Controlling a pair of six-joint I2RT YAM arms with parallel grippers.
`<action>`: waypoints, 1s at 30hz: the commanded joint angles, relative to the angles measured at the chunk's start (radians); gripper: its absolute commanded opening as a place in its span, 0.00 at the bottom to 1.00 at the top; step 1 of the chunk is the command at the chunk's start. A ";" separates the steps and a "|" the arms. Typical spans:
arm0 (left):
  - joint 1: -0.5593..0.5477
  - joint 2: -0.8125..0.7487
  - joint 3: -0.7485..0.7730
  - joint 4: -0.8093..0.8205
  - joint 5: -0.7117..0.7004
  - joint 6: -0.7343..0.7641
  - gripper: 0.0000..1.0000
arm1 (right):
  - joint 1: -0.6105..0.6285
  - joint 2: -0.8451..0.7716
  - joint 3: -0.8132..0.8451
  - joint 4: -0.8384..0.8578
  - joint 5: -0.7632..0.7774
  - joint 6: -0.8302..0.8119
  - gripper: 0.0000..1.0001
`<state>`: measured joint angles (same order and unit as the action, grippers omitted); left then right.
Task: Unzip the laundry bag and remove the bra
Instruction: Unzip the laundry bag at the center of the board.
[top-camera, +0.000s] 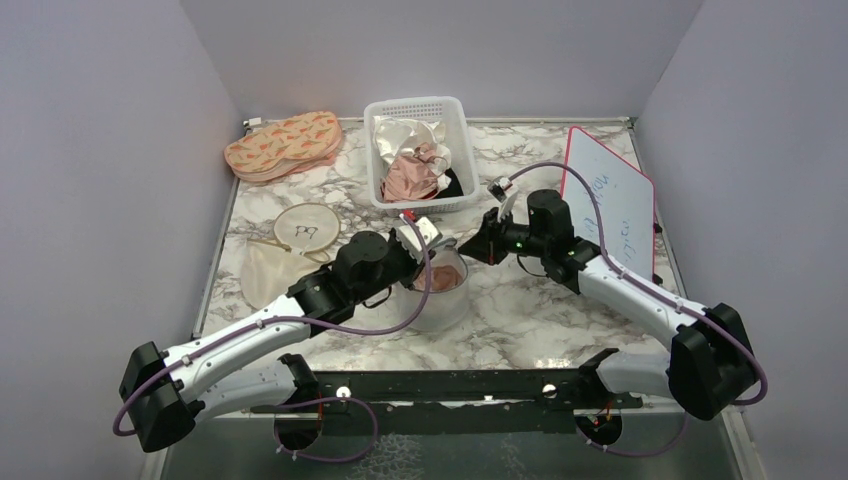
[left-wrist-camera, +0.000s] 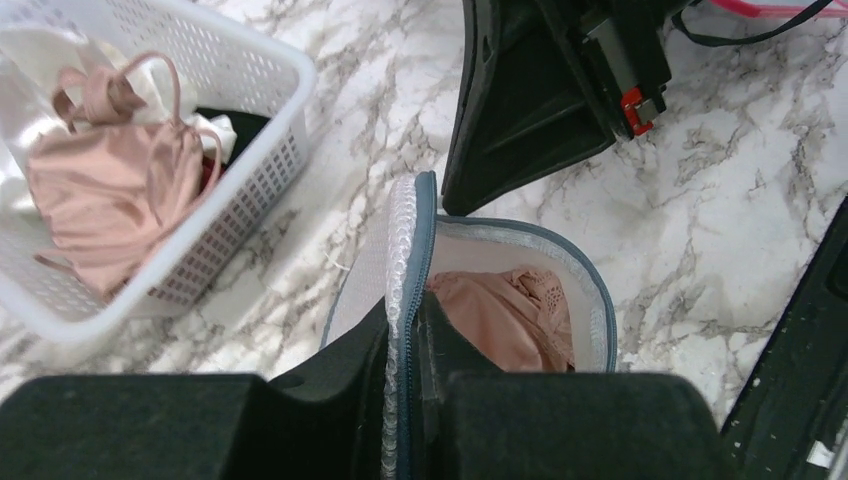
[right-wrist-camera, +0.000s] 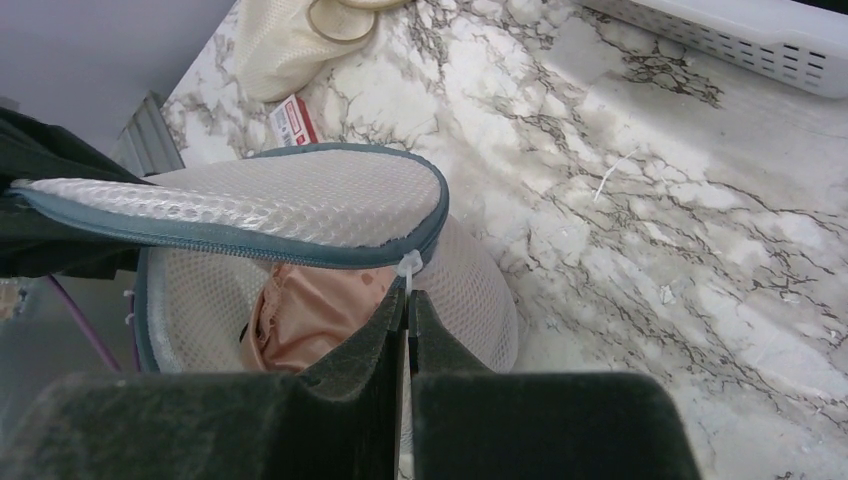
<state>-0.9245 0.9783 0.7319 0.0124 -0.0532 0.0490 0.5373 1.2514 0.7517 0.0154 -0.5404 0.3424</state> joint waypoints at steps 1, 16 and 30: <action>0.001 -0.005 -0.008 -0.079 -0.036 -0.135 0.09 | -0.004 -0.038 -0.020 0.027 -0.082 -0.025 0.01; 0.000 0.103 0.115 -0.245 -0.034 -0.189 0.54 | 0.001 -0.033 -0.010 -0.023 -0.148 -0.076 0.01; -0.024 0.256 0.219 -0.244 -0.079 -0.102 0.25 | 0.006 -0.033 -0.026 0.008 -0.155 -0.055 0.01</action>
<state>-0.9394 1.2263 0.9043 -0.2401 -0.0799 -0.1020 0.5358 1.2247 0.7277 -0.0002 -0.6601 0.2829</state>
